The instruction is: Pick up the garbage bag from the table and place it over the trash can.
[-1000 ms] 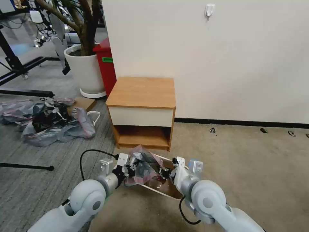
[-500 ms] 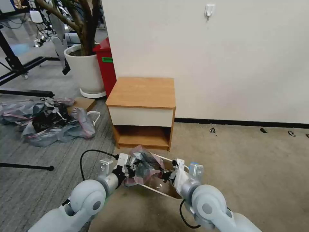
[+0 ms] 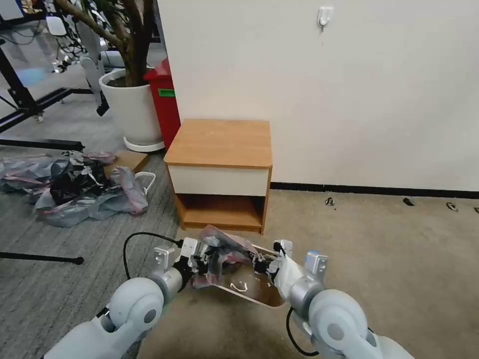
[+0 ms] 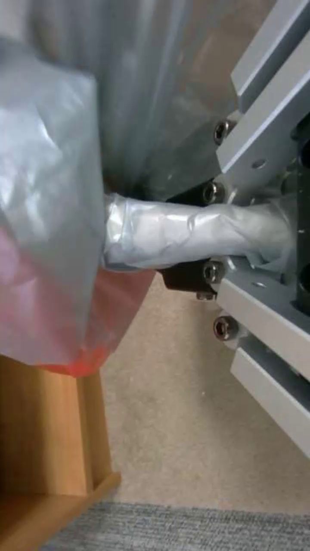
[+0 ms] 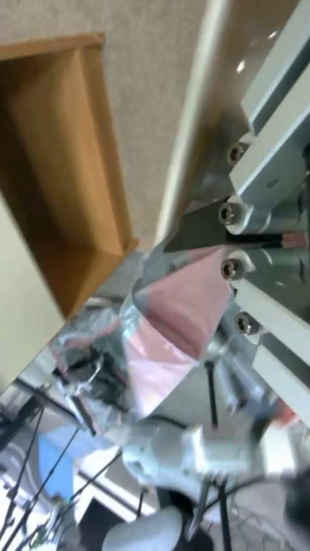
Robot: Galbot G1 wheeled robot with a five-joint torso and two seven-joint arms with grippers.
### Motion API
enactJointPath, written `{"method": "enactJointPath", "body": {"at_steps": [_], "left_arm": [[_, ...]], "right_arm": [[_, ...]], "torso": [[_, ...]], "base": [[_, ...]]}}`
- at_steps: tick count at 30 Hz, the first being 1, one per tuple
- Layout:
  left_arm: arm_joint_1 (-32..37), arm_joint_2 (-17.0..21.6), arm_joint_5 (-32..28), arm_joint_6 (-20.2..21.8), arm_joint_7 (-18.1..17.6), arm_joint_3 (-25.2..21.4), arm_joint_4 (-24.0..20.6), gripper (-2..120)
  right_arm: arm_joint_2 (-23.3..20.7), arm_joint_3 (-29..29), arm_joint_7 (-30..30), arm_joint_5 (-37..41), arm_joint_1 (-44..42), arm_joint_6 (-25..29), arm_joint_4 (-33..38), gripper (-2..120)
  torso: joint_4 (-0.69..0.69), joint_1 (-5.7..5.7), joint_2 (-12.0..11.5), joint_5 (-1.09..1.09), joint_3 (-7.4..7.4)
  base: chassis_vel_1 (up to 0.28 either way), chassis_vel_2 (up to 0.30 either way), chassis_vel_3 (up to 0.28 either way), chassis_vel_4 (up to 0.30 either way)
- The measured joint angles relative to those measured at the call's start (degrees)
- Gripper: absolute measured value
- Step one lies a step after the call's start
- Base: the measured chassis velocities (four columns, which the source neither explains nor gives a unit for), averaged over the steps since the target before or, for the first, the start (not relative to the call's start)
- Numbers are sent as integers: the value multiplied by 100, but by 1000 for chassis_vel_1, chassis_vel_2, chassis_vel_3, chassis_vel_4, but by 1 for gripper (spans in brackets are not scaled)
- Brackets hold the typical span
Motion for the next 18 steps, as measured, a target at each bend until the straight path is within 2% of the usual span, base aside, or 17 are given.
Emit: {"method": "enactJointPath", "body": {"at_steps": [6, 18], "left_arm": [[39, 13, 29, 1, 13, 44, -34, 2], [170, 45, 194, -157, 401, -118, -132, 2]], "right_arm": [[-118, 329, 189, 602, 584, -198, -225, 0], [-331, 369, 476, 661, 767, -500, -825, 0]], "torso": [[1, 0, 0, 0, 0], [1, 0, 0, 1, 0]], "base": [[0, 0, 0, 0], [0, 0, 0, 0]]}}
